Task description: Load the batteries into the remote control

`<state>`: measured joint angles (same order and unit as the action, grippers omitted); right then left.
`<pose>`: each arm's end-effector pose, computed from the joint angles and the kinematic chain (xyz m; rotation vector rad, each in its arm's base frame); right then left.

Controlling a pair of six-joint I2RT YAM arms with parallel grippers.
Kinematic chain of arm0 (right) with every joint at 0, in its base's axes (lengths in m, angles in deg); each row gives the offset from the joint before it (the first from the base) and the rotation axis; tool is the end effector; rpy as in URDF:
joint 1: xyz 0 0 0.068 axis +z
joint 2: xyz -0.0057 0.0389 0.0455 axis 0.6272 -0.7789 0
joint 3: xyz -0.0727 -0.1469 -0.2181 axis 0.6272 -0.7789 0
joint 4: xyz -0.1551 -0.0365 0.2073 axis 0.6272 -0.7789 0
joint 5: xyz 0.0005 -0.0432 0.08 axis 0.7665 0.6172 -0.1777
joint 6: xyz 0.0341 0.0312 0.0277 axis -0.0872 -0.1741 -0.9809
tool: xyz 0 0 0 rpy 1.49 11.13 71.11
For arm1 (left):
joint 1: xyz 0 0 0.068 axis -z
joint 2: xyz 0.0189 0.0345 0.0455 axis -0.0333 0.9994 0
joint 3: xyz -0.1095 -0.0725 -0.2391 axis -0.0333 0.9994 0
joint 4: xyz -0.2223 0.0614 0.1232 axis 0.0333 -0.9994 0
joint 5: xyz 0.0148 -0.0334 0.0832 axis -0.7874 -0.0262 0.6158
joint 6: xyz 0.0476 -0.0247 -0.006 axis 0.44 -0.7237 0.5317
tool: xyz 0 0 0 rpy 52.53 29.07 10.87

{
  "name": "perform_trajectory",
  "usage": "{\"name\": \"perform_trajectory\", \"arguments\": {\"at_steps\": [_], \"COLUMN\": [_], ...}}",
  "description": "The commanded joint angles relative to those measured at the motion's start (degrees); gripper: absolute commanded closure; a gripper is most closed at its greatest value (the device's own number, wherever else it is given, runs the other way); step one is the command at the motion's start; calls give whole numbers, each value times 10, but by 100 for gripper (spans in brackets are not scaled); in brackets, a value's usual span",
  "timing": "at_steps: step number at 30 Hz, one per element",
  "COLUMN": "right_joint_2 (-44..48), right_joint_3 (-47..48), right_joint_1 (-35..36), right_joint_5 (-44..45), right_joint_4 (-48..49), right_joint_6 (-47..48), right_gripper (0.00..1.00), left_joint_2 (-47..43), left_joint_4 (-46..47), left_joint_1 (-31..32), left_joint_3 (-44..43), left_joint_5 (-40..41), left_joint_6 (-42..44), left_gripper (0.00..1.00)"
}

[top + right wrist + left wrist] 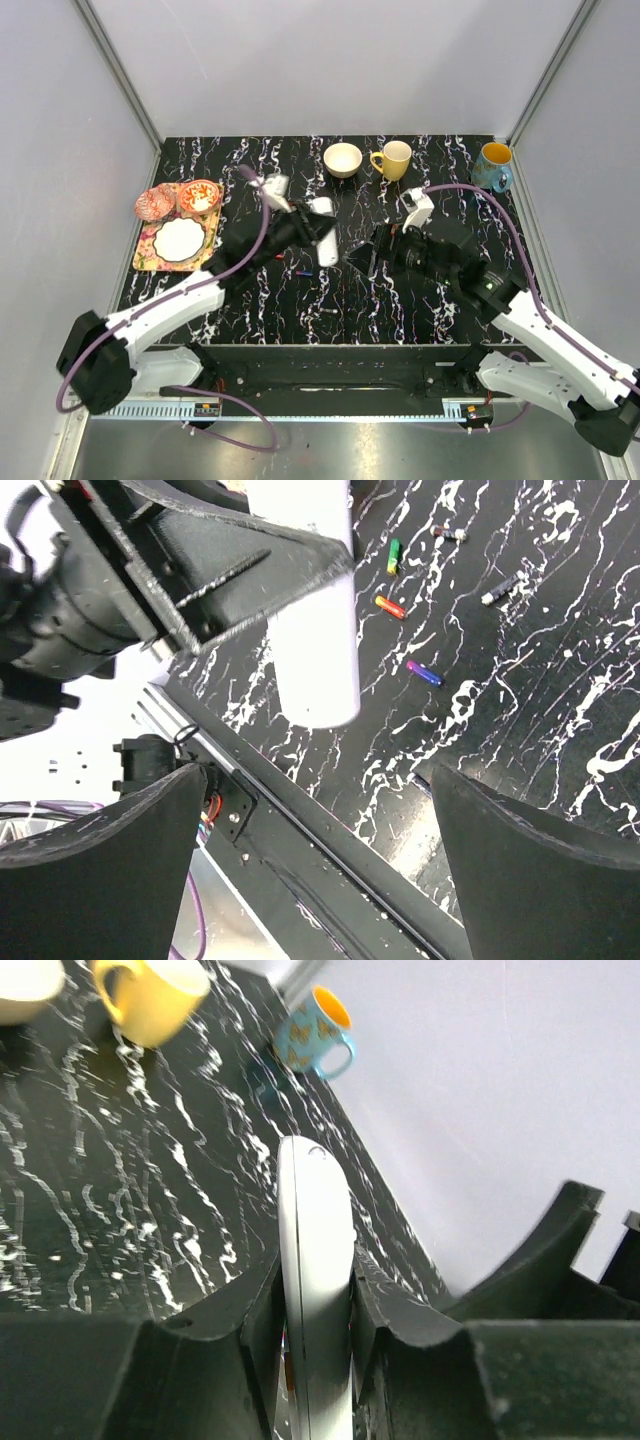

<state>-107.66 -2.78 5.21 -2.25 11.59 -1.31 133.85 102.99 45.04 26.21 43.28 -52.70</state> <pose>0.1444 0.1456 0.3479 -0.2827 2.0178 0.9992 0.2048 -0.1955 0.3093 0.0938 1.7956 -1.1520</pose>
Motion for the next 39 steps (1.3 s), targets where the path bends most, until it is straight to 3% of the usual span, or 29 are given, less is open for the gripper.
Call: {"name": "perform_trajectory", "arguments": {"at_steps": [1,7,31,39], "right_joint_2": [21,-36,-224,-235], "right_joint_3": [3,-11,136,136], "right_joint_1": [4,4,61,64], "right_joint_5": [12,-44,-25,11], "right_joint_4": [26,71,36,27], "right_joint_6": [-20,-42,73,97], "right_gripper": [0,0,1,27], "left_joint_2": [-77,-111,-90,-84], "left_joint_4": [172,231,152,131], "left_joint_1": [-45,-53,-53,-54], "left_joint_3": [88,132,86,66], "left_joint_5": [19,8,-33,-67], "left_joint_6": [-78,-105,-111,-112], "left_gripper": [100,100,97,96]}}
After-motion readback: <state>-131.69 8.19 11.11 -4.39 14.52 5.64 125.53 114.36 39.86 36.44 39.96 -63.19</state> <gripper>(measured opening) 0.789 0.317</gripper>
